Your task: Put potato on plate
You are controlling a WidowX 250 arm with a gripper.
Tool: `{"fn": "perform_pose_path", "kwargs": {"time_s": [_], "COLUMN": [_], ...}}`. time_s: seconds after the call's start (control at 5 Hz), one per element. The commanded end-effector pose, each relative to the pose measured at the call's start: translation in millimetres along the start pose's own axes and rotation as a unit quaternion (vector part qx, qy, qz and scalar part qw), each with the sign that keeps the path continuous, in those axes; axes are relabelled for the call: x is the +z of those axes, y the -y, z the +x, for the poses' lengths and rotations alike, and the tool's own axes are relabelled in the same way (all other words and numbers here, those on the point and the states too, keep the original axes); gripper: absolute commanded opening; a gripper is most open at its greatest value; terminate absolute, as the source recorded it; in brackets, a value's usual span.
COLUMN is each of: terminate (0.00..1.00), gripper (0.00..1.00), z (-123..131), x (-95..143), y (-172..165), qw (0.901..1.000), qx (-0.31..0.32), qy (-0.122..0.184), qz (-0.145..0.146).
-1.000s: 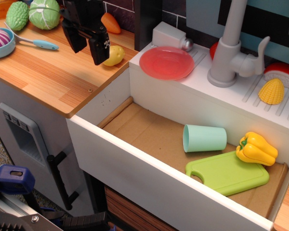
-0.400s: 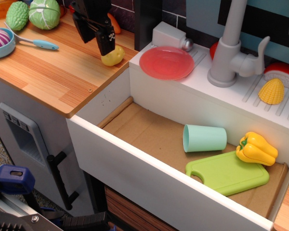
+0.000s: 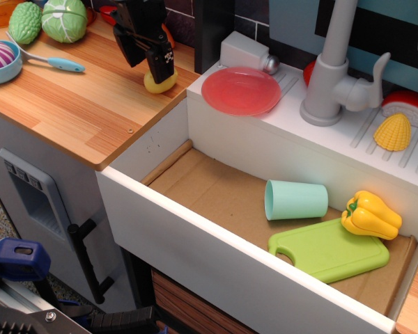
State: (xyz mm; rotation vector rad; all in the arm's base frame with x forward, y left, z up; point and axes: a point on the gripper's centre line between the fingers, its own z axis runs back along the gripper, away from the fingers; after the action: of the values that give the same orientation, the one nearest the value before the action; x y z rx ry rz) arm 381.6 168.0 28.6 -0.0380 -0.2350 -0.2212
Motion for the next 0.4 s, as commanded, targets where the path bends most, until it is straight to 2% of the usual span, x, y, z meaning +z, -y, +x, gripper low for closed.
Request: {"fn": "perform_pose_path", "kwargs": {"time_s": [0.0, 0.2], "terminate": [0.0, 0.0], "gripper": [0.0, 0.0], "z": [9.8, 8.2], "x": [6.2, 3.0], "y": [-8.3, -5.1], "qw": [0.9998, 0.9998], "qx": [-0.003, 0.006], "qy": [0.019, 0.02], "qz": [0.005, -0.004]}}
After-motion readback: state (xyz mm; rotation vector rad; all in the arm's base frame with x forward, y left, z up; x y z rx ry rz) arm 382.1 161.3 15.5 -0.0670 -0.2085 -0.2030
